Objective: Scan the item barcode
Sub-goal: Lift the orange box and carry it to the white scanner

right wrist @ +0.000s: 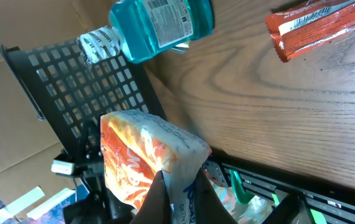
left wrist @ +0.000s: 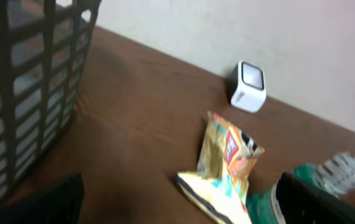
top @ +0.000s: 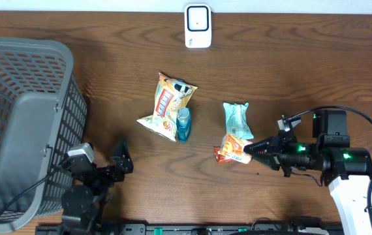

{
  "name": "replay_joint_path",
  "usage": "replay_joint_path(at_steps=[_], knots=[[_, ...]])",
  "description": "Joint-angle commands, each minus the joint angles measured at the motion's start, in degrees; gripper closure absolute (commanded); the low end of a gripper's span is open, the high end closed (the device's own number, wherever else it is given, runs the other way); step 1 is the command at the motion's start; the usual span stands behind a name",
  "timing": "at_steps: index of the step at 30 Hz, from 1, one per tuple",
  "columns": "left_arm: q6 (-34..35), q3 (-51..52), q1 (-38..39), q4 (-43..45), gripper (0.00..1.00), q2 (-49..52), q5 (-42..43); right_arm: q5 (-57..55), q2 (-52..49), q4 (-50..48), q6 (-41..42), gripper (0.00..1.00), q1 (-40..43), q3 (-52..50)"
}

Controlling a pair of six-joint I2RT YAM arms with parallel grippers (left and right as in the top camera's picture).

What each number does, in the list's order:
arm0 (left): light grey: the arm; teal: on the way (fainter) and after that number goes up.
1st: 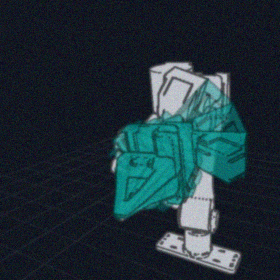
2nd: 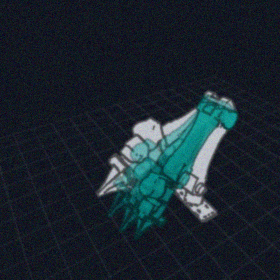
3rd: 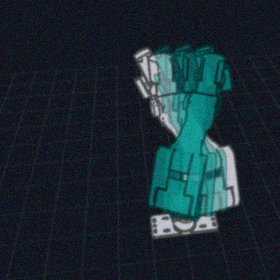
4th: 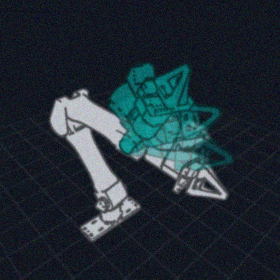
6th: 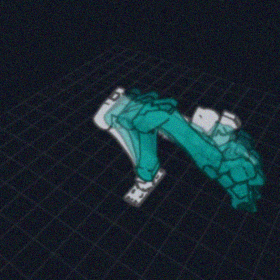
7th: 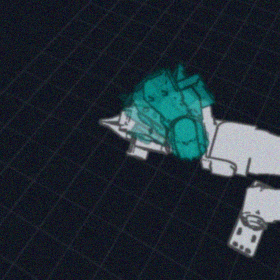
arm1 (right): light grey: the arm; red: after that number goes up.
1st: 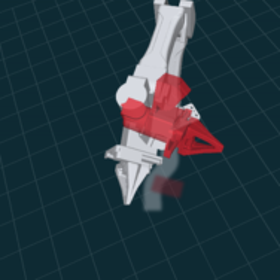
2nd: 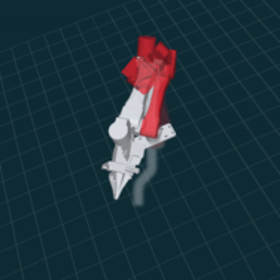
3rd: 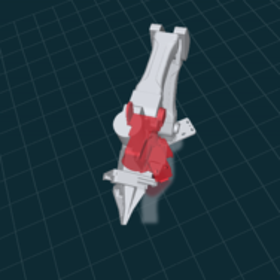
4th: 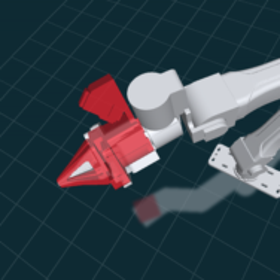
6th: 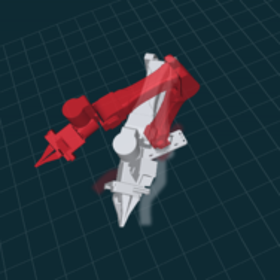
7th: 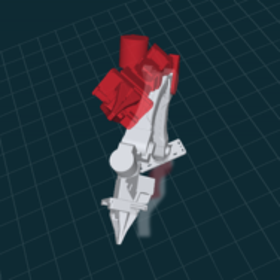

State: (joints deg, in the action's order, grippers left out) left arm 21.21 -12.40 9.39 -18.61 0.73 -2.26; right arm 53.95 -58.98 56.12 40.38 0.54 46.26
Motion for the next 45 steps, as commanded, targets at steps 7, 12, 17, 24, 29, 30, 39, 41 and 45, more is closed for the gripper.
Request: replay_joint_path(at_steps=[7,12,17,24,29,30,39,41,45], knots=[[-2.67,10.43,-0.26,11.89,0.02,0.07,-2.99,0.17,0.35,-0.44,-0.48,0.98,0.13,-0.09],[-2.69,10.45,-0.26,12.02,0.02,0.26,-5.07,0.13,0.35,-1.27,-1.66,0.98,0.13,-0.09],[-2.71,10.45,-0.26,11.43,0.02,0.28,-4.85,0.13,0.37,-1.05,-1.68,0.98,0.13,-0.09],[-2.71,10.45,-0.26,11.43,0.02,0.28,-4.85,0.15,0.37,-0.90,-1.64,0.99,0.13,-0.09],[-2.71,10.45,-0.26,11.43,0.02,0.28,-4.85,0.15,0.35,0.66,-0.98,0.99,0.13,-0.09],[-2.71,10.43,-0.26,11.43,0.02,0.28,-4.85,-0.44,0.35,0.66,-1.05,0.99,0.13,-0.09],[-2.69,10.43,-0.26,11.43,0.02,0.28,-4.85,-25.49,0.17,-20.55,-1.90,0.99,-0.39,-0.11],[-2.71,10.43,-0.26,11.43,0.02,0.28,-4.85,-30.86,-0.44,-27.96,-1.92,0.99,-1.57,-0.13],[-2.71,10.45,-0.26,11.43,0.02,0.28,-4.85,-35.82,-4.20,-42.36,-5.18,0.99,-5.27,-0.15]])
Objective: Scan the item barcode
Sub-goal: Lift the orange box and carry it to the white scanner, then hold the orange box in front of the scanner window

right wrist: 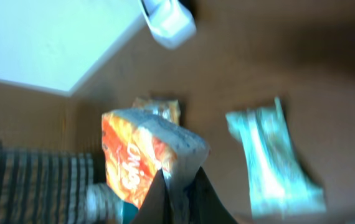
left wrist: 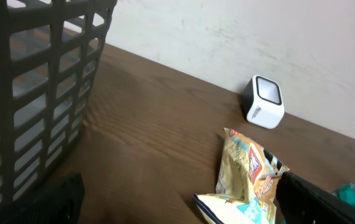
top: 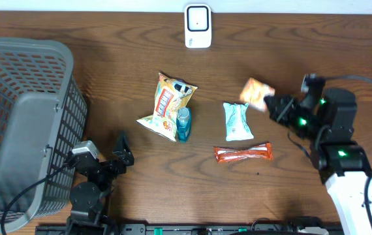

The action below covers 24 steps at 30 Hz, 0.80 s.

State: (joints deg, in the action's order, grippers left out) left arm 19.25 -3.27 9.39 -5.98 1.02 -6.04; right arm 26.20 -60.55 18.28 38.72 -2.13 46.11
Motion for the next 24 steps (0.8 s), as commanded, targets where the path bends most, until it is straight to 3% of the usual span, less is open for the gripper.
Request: replay_joint_path(at_steps=[1,7,19,24], knots=[[-0.74,1.31,-0.26,-1.20,0.02,0.00,-1.07,-8.09,-4.55,-8.90,-7.89,0.99,-4.15,0.00],[-0.74,1.31,-0.26,-1.20,0.02,0.00,-1.07,-8.13,-17.31,-29.35,-26.99,0.99,-10.69,0.00],[-0.74,1.29,-0.26,-1.20,0.02,0.00,-1.07,-13.88,-56.24,-93.55,-39.01,0.99,-15.39,4.33],[-0.74,1.31,-0.26,-1.20,0.02,0.00,-1.07,-13.88,-67.30,-87.41,-39.01,0.99,-15.56,18.51]])
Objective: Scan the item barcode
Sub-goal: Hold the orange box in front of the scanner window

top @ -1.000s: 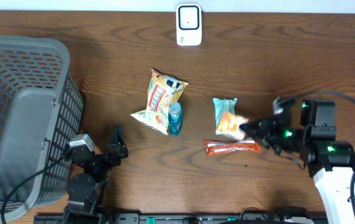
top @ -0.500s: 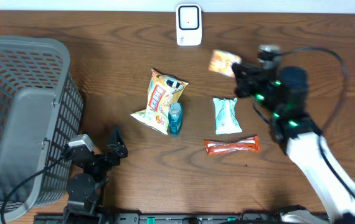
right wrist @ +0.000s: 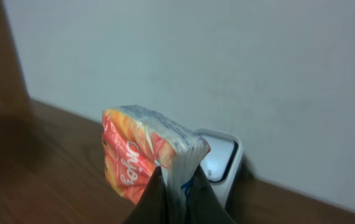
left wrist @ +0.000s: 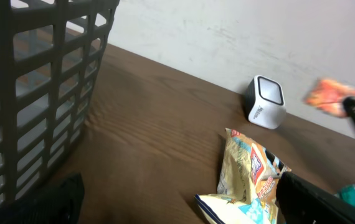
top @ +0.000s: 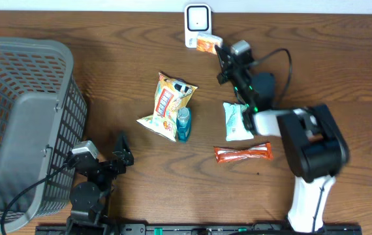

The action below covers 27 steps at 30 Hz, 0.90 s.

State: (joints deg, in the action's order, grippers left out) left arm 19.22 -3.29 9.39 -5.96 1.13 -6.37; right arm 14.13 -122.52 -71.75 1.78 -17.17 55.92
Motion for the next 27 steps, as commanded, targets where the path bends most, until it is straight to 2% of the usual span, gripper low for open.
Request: replay_joint_path(at_steps=[1,5,8,12,27], knots=[[-0.72,1.33,-0.26,-1.22,0.02,-0.11,-0.74,-1.86,-7.39,4.22,-2.23,0.99,-0.52,12.33],[-0.72,1.31,-0.26,-1.22,0.02,-0.11,-0.74,-2.03,-12.55,9.35,-2.29,0.99,-0.50,23.69],[-0.72,1.31,-0.26,-1.22,0.02,-0.11,-0.74,-2.03,-15.30,16.90,-2.40,0.99,-0.50,31.30],[-0.72,1.33,-0.26,-1.22,0.02,-0.11,-0.74,-2.01,-18.49,23.06,-6.64,0.99,-0.50,38.42],[-0.72,1.33,-0.26,-1.22,0.02,-0.11,-0.74,-1.81,-19.17,25.03,-6.64,0.99,-0.72,39.82]])
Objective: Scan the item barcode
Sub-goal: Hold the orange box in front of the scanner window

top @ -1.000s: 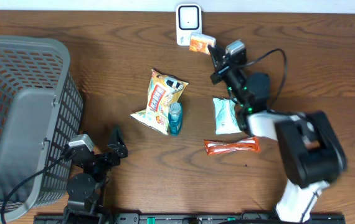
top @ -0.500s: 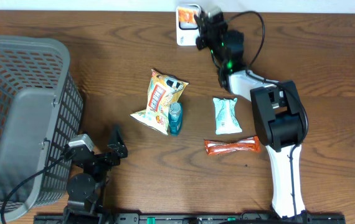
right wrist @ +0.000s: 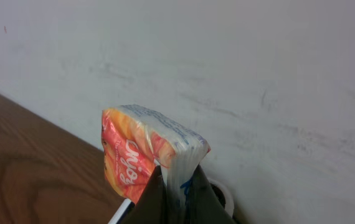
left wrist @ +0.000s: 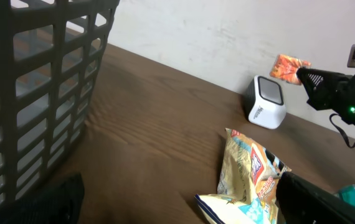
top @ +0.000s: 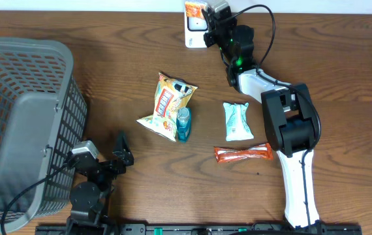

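My right gripper (top: 207,14) is shut on a small orange snack packet (top: 194,9), pinching its clear sealed edge. The packet hangs above the white scanner (top: 198,31) at the table's far edge, close to the wall. The right wrist view has the packet (right wrist: 137,152) held upright between the fingertips (right wrist: 193,193), with part of the scanner (right wrist: 220,198) behind it. From the left wrist view the packet (left wrist: 288,65) floats just above the scanner (left wrist: 264,101). My left gripper (top: 122,155) rests open near the front edge, holding nothing.
A grey mesh basket (top: 23,117) fills the left side. A yellow chip bag (top: 166,103) and a blue bottle (top: 183,124) lie mid-table. A teal packet (top: 237,121) and an orange-red bar (top: 243,153) lie to their right.
The right gripper with the orange packet has moved from beside the scanner's right front to higher and farther back, above the scanner near the wall. The left arm has not moved.
The right gripper first held the orange packet low at the right front, by the orange-red bar. Then it held it raised beyond the teal packet. Then the packet was at the scanner's front, and now it hangs above the scanner.
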{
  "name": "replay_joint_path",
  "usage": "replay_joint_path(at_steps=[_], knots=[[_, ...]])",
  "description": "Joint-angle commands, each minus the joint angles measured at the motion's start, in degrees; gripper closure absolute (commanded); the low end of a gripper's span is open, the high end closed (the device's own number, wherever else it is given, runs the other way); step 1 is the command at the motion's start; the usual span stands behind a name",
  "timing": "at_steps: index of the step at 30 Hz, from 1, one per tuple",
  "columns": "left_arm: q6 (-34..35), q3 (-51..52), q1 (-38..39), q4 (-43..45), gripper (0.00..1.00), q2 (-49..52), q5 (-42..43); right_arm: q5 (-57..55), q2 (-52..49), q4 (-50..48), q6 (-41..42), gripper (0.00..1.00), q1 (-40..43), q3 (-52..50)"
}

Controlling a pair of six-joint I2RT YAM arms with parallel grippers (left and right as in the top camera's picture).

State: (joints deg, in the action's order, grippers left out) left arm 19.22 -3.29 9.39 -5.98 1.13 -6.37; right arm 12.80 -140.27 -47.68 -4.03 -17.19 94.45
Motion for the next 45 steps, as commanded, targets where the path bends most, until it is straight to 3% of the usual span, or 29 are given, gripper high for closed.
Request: replay_joint_path(at_steps=[1,35,45], knots=[[-0.72,1.31,-0.26,-1.20,0.02,-0.11,-0.74,-0.48,-1.44,1.66,-0.85,0.99,-0.70,1.29],[-0.72,1.33,-0.26,-1.20,0.02,-0.11,-0.74,-5.68,-4.44,2.27,-4.13,0.99,-0.59,3.82],[-0.72,1.31,-0.26,-1.20,0.02,-0.11,-0.74,-6.71,-9.55,2.36,3.80,0.99,-1.53,10.19]])
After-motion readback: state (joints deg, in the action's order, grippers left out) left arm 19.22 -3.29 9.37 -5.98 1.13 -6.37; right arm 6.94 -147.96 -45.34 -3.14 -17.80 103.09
